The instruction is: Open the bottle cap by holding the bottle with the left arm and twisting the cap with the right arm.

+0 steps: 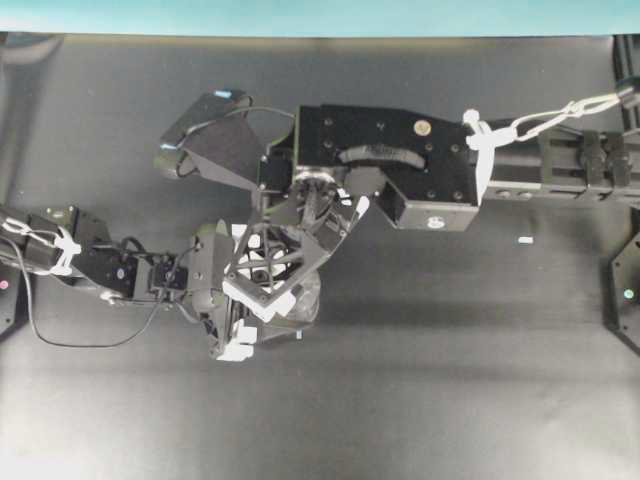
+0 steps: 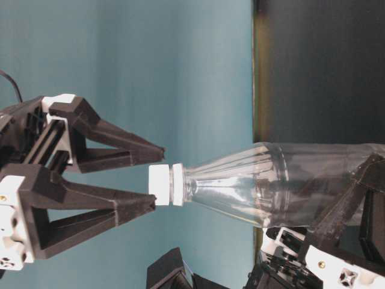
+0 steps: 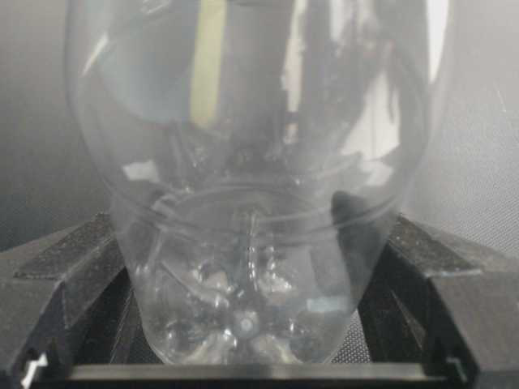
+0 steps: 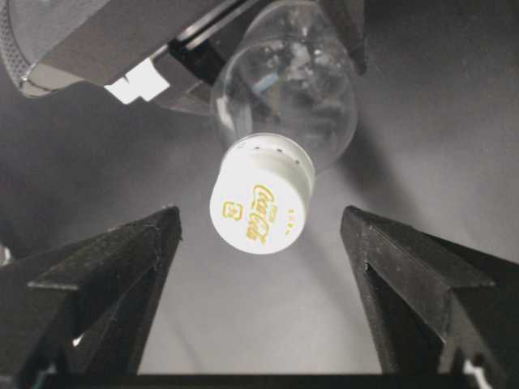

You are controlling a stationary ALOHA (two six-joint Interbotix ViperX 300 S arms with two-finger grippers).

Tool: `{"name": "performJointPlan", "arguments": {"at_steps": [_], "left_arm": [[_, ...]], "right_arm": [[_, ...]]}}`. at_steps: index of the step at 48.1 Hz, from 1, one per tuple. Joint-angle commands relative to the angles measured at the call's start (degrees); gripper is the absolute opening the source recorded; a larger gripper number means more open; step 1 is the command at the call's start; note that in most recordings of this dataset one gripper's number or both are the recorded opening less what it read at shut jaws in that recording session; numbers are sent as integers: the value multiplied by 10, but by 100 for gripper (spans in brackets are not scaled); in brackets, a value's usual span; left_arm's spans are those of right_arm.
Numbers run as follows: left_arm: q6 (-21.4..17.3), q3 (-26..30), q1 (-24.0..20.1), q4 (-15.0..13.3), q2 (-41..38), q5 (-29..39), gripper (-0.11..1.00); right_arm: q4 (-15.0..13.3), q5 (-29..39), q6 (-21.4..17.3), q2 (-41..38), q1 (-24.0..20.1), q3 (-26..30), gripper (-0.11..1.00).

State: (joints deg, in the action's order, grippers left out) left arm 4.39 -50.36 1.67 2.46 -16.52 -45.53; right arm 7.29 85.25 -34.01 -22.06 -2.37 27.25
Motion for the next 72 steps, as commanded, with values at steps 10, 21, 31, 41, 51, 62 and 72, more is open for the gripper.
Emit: {"name": "performJointPlan", "arguments": {"at_steps": [10, 21, 31, 41, 51, 62, 72], "left_arm": [[1, 5, 2, 2, 3, 1, 83], [1, 5, 2, 2, 2, 1, 83], [1, 5, 2, 2, 3, 1, 83], [1, 5, 1, 2, 2, 1, 83], [1, 4, 2, 2, 2, 1, 83], [-4, 4, 2, 2, 3, 1, 83], [-4, 2, 3, 2, 3, 1, 83]], "right_arm": [[-4, -23, -2, 2, 1, -2, 62], [-4, -17, 11, 3, 0, -7, 38], [-4, -17, 67, 3, 0, -8, 38], [-4, -13, 213, 1, 2, -4, 38], [-5, 2, 351, 0, 4, -1, 38], [-4, -4, 480, 0, 4, 3, 38], [-4, -13, 592, 1, 4, 1, 38]]}}
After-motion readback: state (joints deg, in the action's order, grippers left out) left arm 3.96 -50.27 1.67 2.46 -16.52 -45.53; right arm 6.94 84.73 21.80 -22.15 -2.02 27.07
